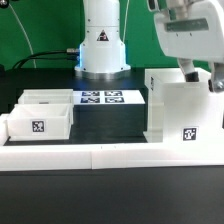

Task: Assemble drawer

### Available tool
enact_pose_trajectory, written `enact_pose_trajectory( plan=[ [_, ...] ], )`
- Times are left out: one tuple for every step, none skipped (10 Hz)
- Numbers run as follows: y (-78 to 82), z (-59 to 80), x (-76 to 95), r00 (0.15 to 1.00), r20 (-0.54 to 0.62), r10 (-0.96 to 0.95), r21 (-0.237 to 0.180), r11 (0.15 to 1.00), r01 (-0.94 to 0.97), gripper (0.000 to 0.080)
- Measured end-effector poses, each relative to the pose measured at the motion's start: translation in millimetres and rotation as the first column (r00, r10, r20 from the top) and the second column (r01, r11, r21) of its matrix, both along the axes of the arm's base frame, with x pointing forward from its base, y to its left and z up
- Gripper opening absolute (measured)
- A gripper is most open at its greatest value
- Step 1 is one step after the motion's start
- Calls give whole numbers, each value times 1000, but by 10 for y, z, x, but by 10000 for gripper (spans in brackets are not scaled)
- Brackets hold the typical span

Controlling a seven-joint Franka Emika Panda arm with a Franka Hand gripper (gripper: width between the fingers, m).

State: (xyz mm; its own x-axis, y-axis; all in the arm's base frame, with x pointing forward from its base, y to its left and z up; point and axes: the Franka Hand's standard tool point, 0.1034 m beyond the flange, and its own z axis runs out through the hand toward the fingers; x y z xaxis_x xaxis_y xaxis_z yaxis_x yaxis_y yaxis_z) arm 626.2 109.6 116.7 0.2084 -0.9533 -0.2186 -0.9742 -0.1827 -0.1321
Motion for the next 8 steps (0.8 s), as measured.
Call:
enact_pose_trajectory(
  plan=[
    [-34,104,-76,999,13,46,-1,999,-46,648],
    [-76,197,-131,995,28,91,-1,996,-91,648],
    [-120,275,-178,994,41,105,-3,994,-105,648],
    [-127,302,-219,994,43,97,0,995,-97,648],
    [-125,280,-220,985,55,163,-10,987,-163,648],
    [-128,278,-217,965,76,250,-24,968,-249,648],
    [-140,276,-222,941,90,327,-38,945,-325,648],
    [-214,257,-260,883,91,461,-68,887,-457,648]
  ],
)
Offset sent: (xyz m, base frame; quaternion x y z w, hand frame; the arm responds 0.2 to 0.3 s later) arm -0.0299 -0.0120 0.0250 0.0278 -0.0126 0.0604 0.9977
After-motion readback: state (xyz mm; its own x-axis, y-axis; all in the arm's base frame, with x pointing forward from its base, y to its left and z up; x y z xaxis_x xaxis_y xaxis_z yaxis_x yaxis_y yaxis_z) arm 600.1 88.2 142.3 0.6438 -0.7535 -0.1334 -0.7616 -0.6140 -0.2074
